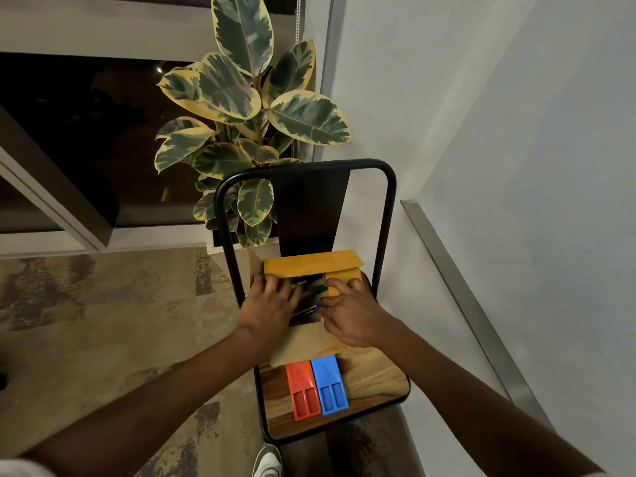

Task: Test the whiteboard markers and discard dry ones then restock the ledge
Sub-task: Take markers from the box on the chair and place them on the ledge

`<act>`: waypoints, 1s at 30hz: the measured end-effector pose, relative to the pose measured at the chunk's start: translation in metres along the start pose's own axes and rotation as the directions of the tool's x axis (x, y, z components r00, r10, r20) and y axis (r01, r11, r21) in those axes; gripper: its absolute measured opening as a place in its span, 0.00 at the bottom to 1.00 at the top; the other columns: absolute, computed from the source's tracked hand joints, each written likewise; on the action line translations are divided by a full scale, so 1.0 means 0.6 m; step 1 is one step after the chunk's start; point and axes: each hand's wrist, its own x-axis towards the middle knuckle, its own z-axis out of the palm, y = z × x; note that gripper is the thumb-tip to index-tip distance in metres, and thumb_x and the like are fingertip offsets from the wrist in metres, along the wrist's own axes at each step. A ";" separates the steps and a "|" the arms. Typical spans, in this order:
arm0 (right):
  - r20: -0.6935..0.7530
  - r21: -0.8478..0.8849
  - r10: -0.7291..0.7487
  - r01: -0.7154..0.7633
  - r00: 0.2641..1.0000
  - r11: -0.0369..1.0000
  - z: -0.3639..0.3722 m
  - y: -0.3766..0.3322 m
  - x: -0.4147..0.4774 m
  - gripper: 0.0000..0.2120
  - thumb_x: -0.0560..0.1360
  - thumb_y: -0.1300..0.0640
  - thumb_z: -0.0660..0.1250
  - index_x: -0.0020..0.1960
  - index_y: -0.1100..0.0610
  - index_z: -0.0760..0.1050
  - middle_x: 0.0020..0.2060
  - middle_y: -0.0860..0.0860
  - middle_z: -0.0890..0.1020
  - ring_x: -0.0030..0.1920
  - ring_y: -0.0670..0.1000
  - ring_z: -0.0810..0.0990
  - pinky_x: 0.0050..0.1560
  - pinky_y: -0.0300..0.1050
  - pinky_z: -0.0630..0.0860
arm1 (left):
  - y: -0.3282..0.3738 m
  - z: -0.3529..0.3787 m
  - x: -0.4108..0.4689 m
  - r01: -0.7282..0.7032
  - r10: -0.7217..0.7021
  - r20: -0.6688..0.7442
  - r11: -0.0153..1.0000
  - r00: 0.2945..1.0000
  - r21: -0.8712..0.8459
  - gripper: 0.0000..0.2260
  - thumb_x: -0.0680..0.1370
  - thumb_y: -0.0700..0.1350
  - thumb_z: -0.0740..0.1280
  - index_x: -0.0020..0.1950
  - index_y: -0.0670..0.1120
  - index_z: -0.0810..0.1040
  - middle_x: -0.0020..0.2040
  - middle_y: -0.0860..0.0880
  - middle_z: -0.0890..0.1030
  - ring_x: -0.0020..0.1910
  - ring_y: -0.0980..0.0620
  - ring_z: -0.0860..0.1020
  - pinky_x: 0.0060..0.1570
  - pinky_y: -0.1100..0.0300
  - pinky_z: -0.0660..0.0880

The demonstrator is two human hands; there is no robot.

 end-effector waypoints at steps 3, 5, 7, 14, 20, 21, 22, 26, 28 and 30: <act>-0.005 -0.056 0.014 -0.014 1.000 0.998 0.004 0.006 0.007 0.23 0.78 0.46 0.48 0.46 0.51 0.81 0.47 0.46 0.83 0.65 0.53 0.65 0.51 0.53 0.63 | 0.004 0.009 0.007 0.015 -0.016 0.003 0.995 1.000 0.102 0.33 0.81 0.53 0.53 0.77 0.39 0.41 0.76 0.35 0.50 0.72 0.33 0.52 0.70 0.38 0.51; -0.010 -0.089 0.012 -0.013 1.000 0.996 0.005 0.010 0.006 0.23 0.78 0.47 0.49 0.43 0.53 0.82 0.46 0.47 0.83 0.64 0.53 0.66 0.52 0.54 0.64 | 0.000 0.015 0.009 0.044 -0.045 0.000 0.990 0.999 0.131 0.35 0.81 0.55 0.52 0.76 0.38 0.38 0.75 0.32 0.41 0.73 0.33 0.49 0.70 0.39 0.49; -0.026 -0.103 0.008 -0.011 1.000 0.995 0.005 0.011 0.002 0.23 0.78 0.47 0.51 0.42 0.54 0.82 0.47 0.48 0.84 0.64 0.54 0.67 0.53 0.55 0.66 | -0.006 0.021 0.011 0.058 -0.060 0.015 0.990 0.998 0.128 0.37 0.80 0.59 0.52 0.76 0.37 0.36 0.75 0.33 0.38 0.74 0.35 0.47 0.70 0.39 0.49; -0.185 -0.131 0.073 -0.098 0.980 0.986 -0.011 0.027 -0.033 0.19 0.77 0.47 0.56 0.46 0.55 0.83 0.50 0.49 0.83 0.63 0.53 0.71 0.56 0.54 0.64 | -0.026 0.041 0.027 0.135 -0.131 0.087 0.990 0.988 -0.042 0.41 0.77 0.67 0.46 0.76 0.40 0.36 0.77 0.38 0.38 0.76 0.40 0.40 0.68 0.42 0.53; -0.283 -0.111 0.214 -0.253 0.935 0.961 -0.016 0.048 -0.073 0.22 0.76 0.44 0.57 0.53 0.58 0.81 0.55 0.54 0.81 0.62 0.57 0.72 0.55 0.55 0.67 | -0.033 0.032 0.048 0.140 -0.136 0.053 0.987 0.989 -0.080 0.41 0.77 0.68 0.44 0.76 0.39 0.35 0.76 0.38 0.35 0.76 0.40 0.38 0.59 0.49 0.64; -0.275 -0.110 0.243 -0.281 0.930 0.953 -0.013 0.051 -0.079 0.22 0.76 0.43 0.57 0.53 0.58 0.80 0.56 0.55 0.81 0.63 0.58 0.72 0.56 0.55 0.67 | -0.034 0.030 0.051 0.145 -0.141 0.050 0.986 0.989 -0.087 0.41 0.77 0.68 0.44 0.76 0.39 0.35 0.76 0.38 0.35 0.76 0.40 0.38 0.59 0.49 0.64; -0.252 -0.109 0.275 -0.310 0.928 0.945 -0.009 0.053 -0.086 0.23 0.76 0.42 0.57 0.54 0.58 0.80 0.57 0.56 0.80 0.63 0.58 0.72 0.56 0.56 0.66 | -0.035 0.029 0.054 0.147 -0.143 0.047 0.985 0.989 -0.090 0.40 0.77 0.68 0.43 0.76 0.39 0.35 0.76 0.38 0.35 0.76 0.40 0.39 0.59 0.49 0.64; -0.082 -0.121 0.418 -0.425 0.905 0.897 0.011 0.061 -0.098 0.27 0.76 0.38 0.54 0.56 0.58 0.78 0.60 0.60 0.78 0.64 0.61 0.71 0.58 0.58 0.66 | -0.038 0.035 0.060 0.157 -0.153 0.043 0.982 0.987 -0.106 0.40 0.78 0.67 0.44 0.76 0.39 0.36 0.76 0.37 0.37 0.76 0.40 0.39 0.64 0.48 0.61; 0.000 -0.104 0.480 -0.477 0.877 0.873 0.020 0.065 -0.100 0.30 0.77 0.37 0.49 0.56 0.58 0.78 0.58 0.60 0.79 0.60 0.60 0.74 0.56 0.56 0.68 | -0.038 0.040 0.061 0.157 -0.152 0.050 0.980 0.987 -0.123 0.40 0.78 0.67 0.43 0.76 0.39 0.37 0.77 0.37 0.38 0.76 0.39 0.40 0.67 0.47 0.58; 0.056 -0.053 0.519 -0.517 0.853 0.854 0.026 0.070 -0.100 0.35 0.77 0.36 0.40 0.55 0.57 0.78 0.55 0.57 0.80 0.55 0.59 0.76 0.52 0.54 0.70 | -0.039 0.045 0.061 0.147 -0.140 0.052 0.979 0.989 -0.140 0.40 0.78 0.67 0.42 0.77 0.39 0.38 0.77 0.37 0.38 0.76 0.39 0.40 0.70 0.46 0.55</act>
